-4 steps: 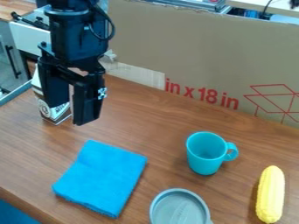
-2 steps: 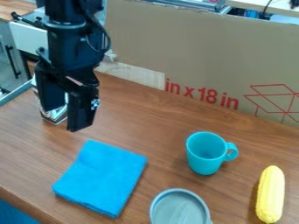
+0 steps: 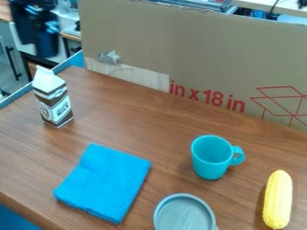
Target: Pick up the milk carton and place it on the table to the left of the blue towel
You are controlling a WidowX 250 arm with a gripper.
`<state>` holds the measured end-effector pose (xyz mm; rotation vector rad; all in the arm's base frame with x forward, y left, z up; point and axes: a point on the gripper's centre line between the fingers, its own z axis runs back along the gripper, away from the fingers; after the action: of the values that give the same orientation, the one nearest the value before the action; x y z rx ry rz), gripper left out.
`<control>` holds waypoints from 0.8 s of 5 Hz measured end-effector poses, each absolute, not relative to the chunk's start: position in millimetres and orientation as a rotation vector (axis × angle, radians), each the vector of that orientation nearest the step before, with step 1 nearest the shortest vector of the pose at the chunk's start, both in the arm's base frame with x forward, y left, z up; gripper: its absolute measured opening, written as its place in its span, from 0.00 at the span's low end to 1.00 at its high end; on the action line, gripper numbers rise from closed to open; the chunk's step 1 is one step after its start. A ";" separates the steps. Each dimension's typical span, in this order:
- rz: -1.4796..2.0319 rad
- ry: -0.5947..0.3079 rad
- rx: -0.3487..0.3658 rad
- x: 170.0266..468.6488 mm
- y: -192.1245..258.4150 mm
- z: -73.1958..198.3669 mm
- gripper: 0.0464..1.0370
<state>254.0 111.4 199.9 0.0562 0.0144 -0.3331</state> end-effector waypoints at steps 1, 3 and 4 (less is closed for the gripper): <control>-0.280 0.033 0.071 269.9 143.7 198.7 0.96; -0.273 0.084 0.097 281.6 165.9 179.3 0.96; -0.227 0.092 0.091 285.0 171.1 168.9 0.96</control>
<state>285.0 171.1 168.9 0.0913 0.0923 -0.2266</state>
